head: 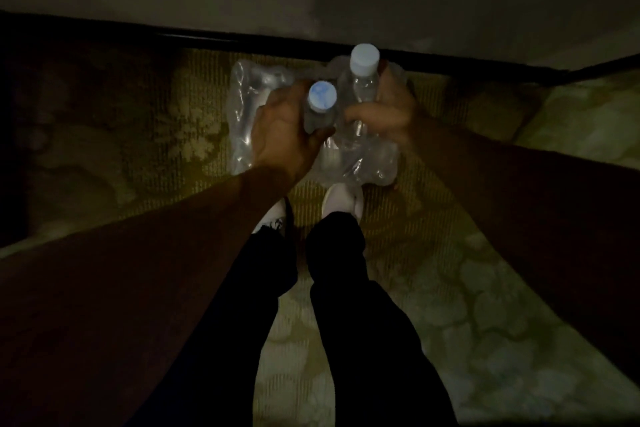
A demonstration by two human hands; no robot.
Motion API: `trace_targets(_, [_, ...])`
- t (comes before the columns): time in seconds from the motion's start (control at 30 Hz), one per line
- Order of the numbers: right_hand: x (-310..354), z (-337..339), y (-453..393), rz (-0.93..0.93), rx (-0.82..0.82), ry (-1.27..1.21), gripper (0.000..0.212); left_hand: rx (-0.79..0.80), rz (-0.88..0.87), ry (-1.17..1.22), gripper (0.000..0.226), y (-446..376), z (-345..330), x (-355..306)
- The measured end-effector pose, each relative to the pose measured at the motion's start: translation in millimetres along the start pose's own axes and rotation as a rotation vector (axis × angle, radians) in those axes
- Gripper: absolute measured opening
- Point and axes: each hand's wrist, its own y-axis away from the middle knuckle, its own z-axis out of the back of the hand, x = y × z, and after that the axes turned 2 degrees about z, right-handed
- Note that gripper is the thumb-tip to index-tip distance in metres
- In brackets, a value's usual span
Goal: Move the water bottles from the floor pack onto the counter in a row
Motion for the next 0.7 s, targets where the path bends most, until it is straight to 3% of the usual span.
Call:
trace_targets(0.17, [51.0,38.3,50.1,-0.024,-0.037,-0.031,0.093,0.055,-0.136,0.057,0.051,9.4,54.3,-48.8])
trace_targets(0.3, [101.6,58.6,103.7,-0.032,-0.026,-0.110,0.096,0.088,-0.152,0.173,0.058,24.5,113.3,-83.1])
trace_targets(0.47, [159.8,69.8,183.8,-0.090,-0.085,-0.250,0.067,0.147,-0.071,0.291,0.067,56.5,185.5,-128.0])
trace_targets(0.6, [206.0,79.6,249.4,-0.087,-0.079,-0.409,0.064,0.286,0.025,0.465,0.074,81.9,252.9,-163.9])
trace_targets(0.7, [246.5,85.2,294.4,-0.073,-0.067,-0.482,0.057,0.272,0.038,0.537,0.071,104.0,306.2,-191.1])
